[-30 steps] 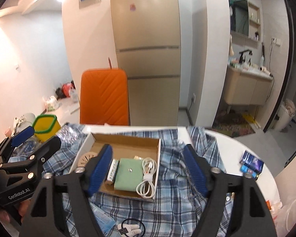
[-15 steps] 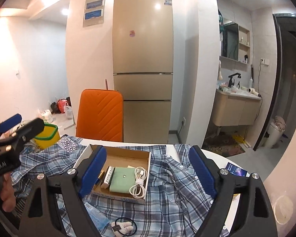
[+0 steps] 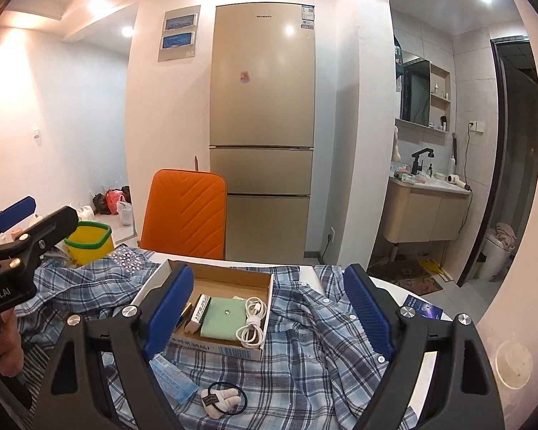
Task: Organize soft objects
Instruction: 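Open both tools and lift them back over the bed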
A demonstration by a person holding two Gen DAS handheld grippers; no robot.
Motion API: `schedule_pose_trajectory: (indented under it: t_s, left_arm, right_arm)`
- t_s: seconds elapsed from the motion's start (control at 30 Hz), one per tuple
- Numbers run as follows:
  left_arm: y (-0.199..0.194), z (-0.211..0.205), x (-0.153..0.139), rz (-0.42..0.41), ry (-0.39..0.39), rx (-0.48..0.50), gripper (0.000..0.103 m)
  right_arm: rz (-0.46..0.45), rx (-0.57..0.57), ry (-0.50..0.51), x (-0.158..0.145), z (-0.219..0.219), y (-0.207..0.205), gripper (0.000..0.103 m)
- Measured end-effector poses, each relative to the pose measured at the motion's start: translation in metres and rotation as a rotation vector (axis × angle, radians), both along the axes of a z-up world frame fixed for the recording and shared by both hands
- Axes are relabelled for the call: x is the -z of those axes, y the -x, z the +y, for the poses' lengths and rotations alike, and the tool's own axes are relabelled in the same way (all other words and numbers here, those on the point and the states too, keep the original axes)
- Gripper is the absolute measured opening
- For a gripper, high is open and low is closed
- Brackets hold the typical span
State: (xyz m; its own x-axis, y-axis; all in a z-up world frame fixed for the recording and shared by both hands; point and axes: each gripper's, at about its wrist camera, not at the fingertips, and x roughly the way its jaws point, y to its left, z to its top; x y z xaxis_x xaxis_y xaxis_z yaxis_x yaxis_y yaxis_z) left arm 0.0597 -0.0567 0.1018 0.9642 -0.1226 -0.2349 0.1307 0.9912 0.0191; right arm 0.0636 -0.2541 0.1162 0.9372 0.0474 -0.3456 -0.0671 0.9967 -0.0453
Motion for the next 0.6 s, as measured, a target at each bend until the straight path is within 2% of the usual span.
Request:
schedule_pose_trajectory:
  t_s: [0.27, 0.6]
  left_arm:
    - [0.006, -0.001, 0.026, 0.040, 0.015, 0.021, 0.102]
    - [0.011, -0.002, 0.053, 0.053, 0.032, 0.076, 0.102]
  right_arm:
    - [-0.021, -0.009, 0.015, 0.023, 0.005, 0.014, 0.088]
    - [-0.017, -0.030, -0.008, 0.047, 0.003, 0.017, 0.088]
